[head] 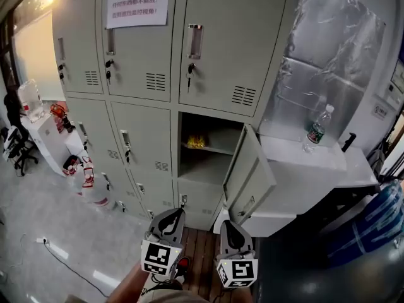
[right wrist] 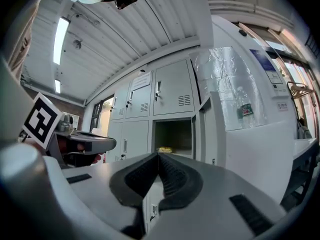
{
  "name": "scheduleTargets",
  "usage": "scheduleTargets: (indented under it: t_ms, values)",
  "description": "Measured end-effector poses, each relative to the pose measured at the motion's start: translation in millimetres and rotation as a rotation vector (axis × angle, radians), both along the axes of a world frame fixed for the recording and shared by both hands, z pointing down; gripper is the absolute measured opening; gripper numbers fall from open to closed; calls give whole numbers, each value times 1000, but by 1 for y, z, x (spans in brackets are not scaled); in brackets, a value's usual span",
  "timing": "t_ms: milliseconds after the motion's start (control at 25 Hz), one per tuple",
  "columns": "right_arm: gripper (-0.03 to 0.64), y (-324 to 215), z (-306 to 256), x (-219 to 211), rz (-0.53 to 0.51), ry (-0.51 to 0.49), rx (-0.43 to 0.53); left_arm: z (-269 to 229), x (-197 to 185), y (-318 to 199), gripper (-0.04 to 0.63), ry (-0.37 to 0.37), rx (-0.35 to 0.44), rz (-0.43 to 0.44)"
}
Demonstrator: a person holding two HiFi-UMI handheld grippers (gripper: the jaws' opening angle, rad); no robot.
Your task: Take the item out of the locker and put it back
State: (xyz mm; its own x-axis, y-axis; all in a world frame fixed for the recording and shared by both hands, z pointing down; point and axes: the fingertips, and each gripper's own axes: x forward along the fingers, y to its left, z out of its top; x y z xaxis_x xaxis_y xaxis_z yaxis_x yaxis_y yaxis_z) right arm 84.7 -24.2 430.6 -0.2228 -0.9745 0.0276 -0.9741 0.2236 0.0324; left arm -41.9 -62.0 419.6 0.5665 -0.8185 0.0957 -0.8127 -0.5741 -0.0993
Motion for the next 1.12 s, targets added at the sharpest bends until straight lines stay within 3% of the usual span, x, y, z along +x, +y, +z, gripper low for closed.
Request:
scheduleTargets:
  t_ms: [320,800,960,1120]
  values:
    - [18,-102,9,2,-1,-12,-29,7,7,-104,22,-19,-15,6]
    - [18,-204,25,3,-8,-35,-54,22,17,-199,22,-44,-25,16]
    - [18,-222,32,4,-7,-38,-70,21,21,-220,23,-112,41,13]
    - [18,-234,35,6,-3,-44,-79,28,32,-239,25,-264,89,45]
